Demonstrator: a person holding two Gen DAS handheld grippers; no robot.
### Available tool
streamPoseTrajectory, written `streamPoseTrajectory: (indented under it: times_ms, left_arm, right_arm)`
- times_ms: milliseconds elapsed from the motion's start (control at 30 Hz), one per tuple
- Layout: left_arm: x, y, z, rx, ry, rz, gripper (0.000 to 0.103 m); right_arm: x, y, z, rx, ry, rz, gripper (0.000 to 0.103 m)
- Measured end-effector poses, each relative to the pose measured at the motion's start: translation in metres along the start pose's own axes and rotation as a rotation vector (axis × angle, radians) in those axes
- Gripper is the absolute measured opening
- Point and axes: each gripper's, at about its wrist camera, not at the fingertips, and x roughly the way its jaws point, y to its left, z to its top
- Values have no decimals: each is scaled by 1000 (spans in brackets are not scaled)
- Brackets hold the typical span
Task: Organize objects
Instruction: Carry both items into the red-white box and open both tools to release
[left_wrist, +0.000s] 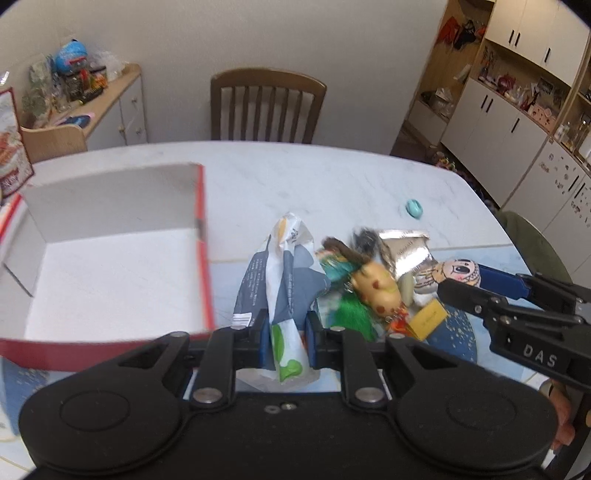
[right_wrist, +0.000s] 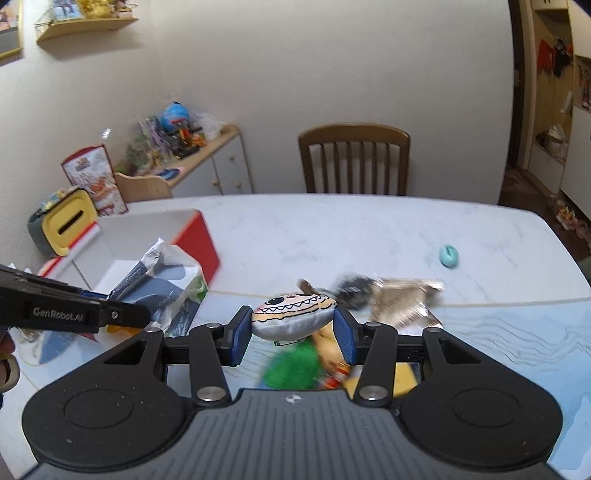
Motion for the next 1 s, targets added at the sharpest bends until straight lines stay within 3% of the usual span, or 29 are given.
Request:
streamPoseTrajectory:
  times_ms: [467, 800, 1000]
  left_arm:
    - [-23, 103, 19, -42, -62, 118, 18]
    - [-3, 186, 18, -67, -15, 219, 18]
    - [21, 211, 14, -44, 50, 249, 18]
  right_arm:
    - [44, 116, 35, -139, -17, 93, 47]
    - [123, 179, 40, -227, 94, 114, 47]
    - [172, 197, 34, -223, 205, 127, 47]
